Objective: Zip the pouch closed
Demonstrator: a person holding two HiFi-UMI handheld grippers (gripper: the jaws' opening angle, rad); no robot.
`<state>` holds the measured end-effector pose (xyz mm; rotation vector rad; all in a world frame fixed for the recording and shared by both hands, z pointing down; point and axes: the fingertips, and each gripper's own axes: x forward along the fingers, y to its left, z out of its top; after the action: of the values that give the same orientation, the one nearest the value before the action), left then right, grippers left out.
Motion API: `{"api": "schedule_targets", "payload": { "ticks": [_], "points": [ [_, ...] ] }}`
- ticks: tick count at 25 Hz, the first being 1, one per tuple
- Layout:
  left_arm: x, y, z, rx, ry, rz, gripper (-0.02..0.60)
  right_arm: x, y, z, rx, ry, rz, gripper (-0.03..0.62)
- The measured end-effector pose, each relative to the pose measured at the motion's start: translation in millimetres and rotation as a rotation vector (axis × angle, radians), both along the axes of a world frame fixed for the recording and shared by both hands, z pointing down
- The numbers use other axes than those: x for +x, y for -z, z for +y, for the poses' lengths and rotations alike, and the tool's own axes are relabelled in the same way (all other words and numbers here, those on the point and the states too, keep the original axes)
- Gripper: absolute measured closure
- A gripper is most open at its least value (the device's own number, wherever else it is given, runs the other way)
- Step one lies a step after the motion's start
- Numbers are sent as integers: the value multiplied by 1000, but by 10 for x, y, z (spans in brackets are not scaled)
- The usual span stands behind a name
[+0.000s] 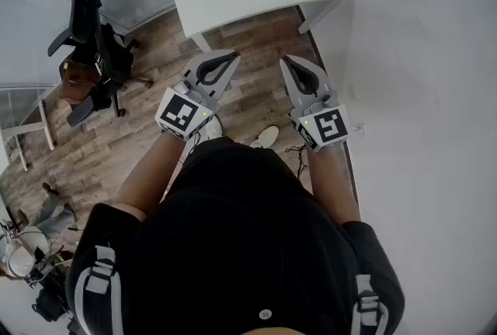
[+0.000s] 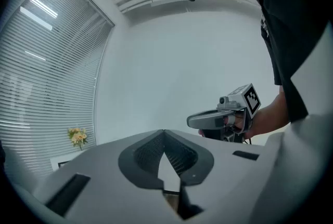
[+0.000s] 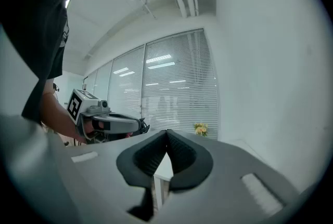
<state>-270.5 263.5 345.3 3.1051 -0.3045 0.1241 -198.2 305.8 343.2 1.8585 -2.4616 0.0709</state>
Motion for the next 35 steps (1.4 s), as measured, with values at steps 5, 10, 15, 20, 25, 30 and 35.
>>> {"api": "schedule_targets", "payload": {
  "ticks": [5,10,15,20,25,30,35],
  "points": [
    [-9,-130,63,-17,13,-21,574,21,0,88,9,1,-8,585],
    [95,-51,203,-34,-3,4,574,111,29,218,34,1,-23,583],
    [227,-50,371,-25,-1,2,574,259,67,388,51,7,-36,583],
    [371,-29,573,-6,19,4,572,406,23,573,50,23,-34,580],
    [464,-10,699,18,66,16,571,534,3,701,28,46,-33,497],
    [649,-10,833,20,97,4,455,749,-10,884,29,62,-48,403],
    [804,-39,939,1,115,2,325,922,3,1019,31,70,-56,313]
  ]
}}
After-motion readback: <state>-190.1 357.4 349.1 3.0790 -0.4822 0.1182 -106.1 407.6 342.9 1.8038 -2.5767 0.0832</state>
